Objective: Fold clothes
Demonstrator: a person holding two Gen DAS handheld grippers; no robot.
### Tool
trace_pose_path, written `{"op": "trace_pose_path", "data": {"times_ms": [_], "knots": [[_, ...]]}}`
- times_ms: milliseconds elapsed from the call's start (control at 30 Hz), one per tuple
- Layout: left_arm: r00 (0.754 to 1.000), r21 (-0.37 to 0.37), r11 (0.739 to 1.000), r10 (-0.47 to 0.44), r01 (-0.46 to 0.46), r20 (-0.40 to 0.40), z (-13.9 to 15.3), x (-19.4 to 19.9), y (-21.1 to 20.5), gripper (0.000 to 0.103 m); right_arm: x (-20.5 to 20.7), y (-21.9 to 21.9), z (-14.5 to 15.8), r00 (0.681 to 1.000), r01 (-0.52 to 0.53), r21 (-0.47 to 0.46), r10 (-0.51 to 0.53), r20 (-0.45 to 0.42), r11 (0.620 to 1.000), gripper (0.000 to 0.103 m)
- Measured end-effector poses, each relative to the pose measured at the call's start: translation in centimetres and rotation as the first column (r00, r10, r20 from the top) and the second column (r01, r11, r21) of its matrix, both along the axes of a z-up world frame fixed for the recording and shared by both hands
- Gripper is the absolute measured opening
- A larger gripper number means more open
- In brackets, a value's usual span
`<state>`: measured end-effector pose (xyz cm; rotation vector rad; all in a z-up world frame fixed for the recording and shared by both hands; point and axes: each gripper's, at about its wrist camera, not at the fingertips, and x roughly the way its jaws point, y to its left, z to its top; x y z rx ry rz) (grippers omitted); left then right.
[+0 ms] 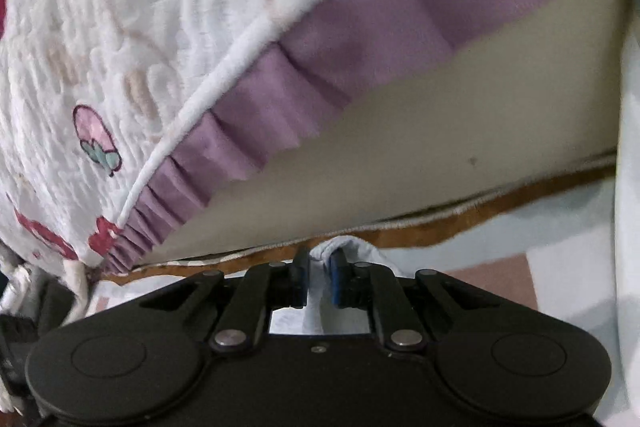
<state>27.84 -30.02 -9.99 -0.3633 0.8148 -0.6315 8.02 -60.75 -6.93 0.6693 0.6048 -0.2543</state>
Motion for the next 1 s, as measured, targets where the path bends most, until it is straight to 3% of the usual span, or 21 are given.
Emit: {"op": "trace_pose_path", "data": {"times_ms": [100, 167, 200, 233, 267, 300, 400, 467, 533, 600, 633, 667, 700, 800, 833, 933, 1000], "knots": [[0.999, 0.104, 0.994, -0.018, 0.015, 0.028, -0.9, -0.6, -0.2, 0.005, 1.0, 0.5, -0.4, 0.999, 0.027, -0.032, -0.028, -0.022, 0.999, 0.012], [0.999, 0.101, 0.994, -0.035, 0.038, -0.037, -1.7, -0.2, -0.6, 0.008, 1.7, 0.8, -0.9, 0.996, 0.048, -0.05, -0.052, -0.078, 0.998, 0.016], [0.996, 0.082, 0.995, -0.043, 0.049, -0.073, -2.0, 0.0, -0.6, 0.013, 2.0, 0.9, -1.1, 0.992, 0.059, -0.059, -0.064, -0.104, 0.997, 0.021], [0.995, 0.064, 0.997, -0.049, 0.054, -0.086, -2.0, 0.0, -0.5, 0.017, 1.6, 0.7, -0.9, 0.99, 0.069, -0.067, -0.077, -0.117, 0.995, 0.034], [0.997, 0.047, 0.997, -0.05, 0.053, -0.067, -1.5, -0.2, -0.2, 0.027, 0.8, 0.2, -0.7, 0.989, 0.079, -0.066, -0.087, -0.117, 0.995, 0.046], [0.997, 0.037, 0.998, -0.057, 0.059, -0.047, -1.1, -0.4, -0.1, 0.038, -0.4, -0.6, -0.4, 0.987, 0.107, -0.054, -0.112, -0.118, 0.993, 0.049], [0.993, 0.08, 0.99, -0.114, 0.114, -0.005, -0.2, -1.2, -0.7, 0.045, -4.3, -3.1, 0.5, 0.976, 0.176, -0.025, -0.178, -0.128, 0.984, 0.049], [0.991, 0.165, 0.977, -0.137, 0.134, 0.004, -0.3, -1.5, -1.3, 0.045, -6.7, -4.0, 0.9, 0.969, 0.193, -0.029, -0.196, -0.148, 0.981, 0.049], [0.987, 0.283, 0.949, -0.156, 0.139, 0.036, -0.6, -2.1, -1.5, 0.045, -9.0, -4.0, 1.1, 0.966, 0.201, -0.037, -0.205, -0.16, 0.979, 0.049], [0.976, 0.453, 0.885, -0.18, 0.107, 0.121, -1.0, -3.2, -2.0, 0.048, -10.6, -3.4, 0.7, 0.957, 0.212, -0.052, -0.218, -0.191, 0.976, 0.049], [0.968, 0.519, 0.851, -0.192, 0.082, 0.161, -0.9, -3.9, -1.5, 0.048, -11.2, -3.1, 0.5, 0.949, 0.216, -0.066, -0.225, -0.22, 0.974, 0.049], [0.963, 0.55, 0.833, -0.194, 0.062, 0.186, -0.6, -4.3, -0.5, 0.048, -11.8, -2.7, 0.2, 0.94, 0.217, -0.082, -0.231, -0.25, 0.973, 0.049], [0.965, 0.545, 0.837, -0.179, 0.048, 0.19, -0.1, -4.2, 0.4, 0.048, -11.8, -2.2, 0.2, 0.931, 0.196, -0.111, -0.22, -0.292, 0.974, 0.049], [0.987, 0.443, 0.896, -0.082, 0.013, 0.137, 1.5, -2.9, 4.9, 0.055, -11.0, -0.8, 0.8, 0.929, 0.133, -0.149, -0.176, -0.327, 0.98, 0.049], [0.991, 0.434, 0.901, -0.055, -0.005, 0.125, 1.8, -2.6, 6.4, 0.056, -10.6, -0.1, 1.1, 0.932, 0.105, -0.16, -0.153, -0.328, 0.981, 0.049], [0.994, 0.481, 0.876, -0.018, -0.038, 0.111, 2.4, -2.3, 10.7, 0.056, -8.5, 2.7, 1.4, 0.942, 0.049, -0.195, -0.11, -0.316, 0.98, 0.05], [0.996, 0.483, 0.874, 0.0, -0.041, 0.085, 2.1, -2.7, 13.4, 0.056, -6.4, 5.3, 1.1, 0.947, 0.025, -0.21, -0.091, -0.309, 0.977, 0.05]]}}
